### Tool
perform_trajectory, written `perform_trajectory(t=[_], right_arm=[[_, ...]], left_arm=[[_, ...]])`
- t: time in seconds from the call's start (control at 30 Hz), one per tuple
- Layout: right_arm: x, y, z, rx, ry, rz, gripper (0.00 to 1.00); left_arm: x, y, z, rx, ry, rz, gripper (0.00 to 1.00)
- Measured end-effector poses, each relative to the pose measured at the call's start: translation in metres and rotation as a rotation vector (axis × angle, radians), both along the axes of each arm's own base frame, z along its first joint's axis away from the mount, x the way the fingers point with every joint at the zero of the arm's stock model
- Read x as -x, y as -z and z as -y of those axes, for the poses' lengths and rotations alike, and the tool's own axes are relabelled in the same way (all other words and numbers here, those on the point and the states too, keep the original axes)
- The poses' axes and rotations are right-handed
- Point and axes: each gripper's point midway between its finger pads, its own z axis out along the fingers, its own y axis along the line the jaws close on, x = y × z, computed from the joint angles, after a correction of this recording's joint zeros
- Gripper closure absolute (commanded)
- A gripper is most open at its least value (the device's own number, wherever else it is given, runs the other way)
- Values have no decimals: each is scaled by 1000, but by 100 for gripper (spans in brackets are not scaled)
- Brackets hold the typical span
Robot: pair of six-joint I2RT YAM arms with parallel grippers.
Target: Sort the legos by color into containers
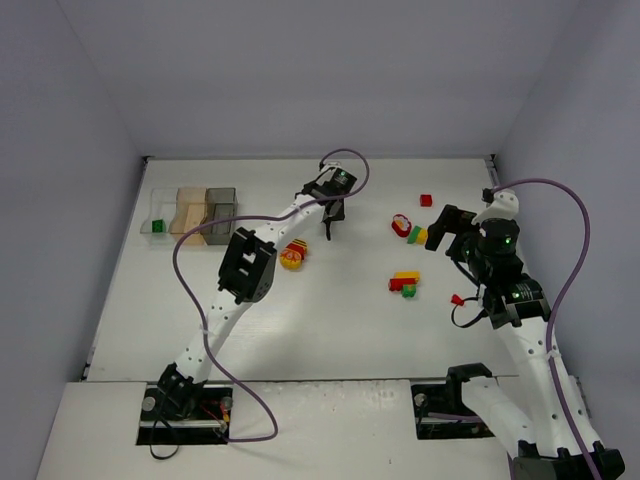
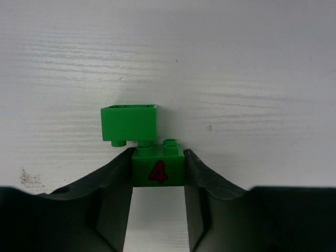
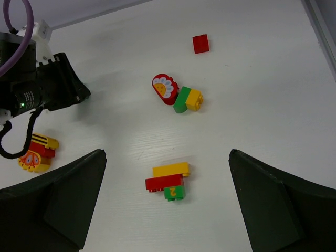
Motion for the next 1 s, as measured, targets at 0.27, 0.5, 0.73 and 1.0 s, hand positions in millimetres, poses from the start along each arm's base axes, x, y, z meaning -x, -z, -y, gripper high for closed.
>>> perform_trajectory(t=[0.27, 0.5, 0.73, 1.0], right_arm=[[-2, 3, -1, 1, -5, -12, 0], [-1, 5, -7, -7, -40, -20, 0], [1, 6, -13, 0, -86, -22, 0], [4, 17, -18, 5, -128, -46, 0]], left_arm=[[6, -4, -14, -32, -1, 27, 100], [53, -86, -71, -45, -1, 52, 100], [54, -197, -247, -13, -224, 224, 100], [62, -133, -417, -126, -444, 32, 96]])
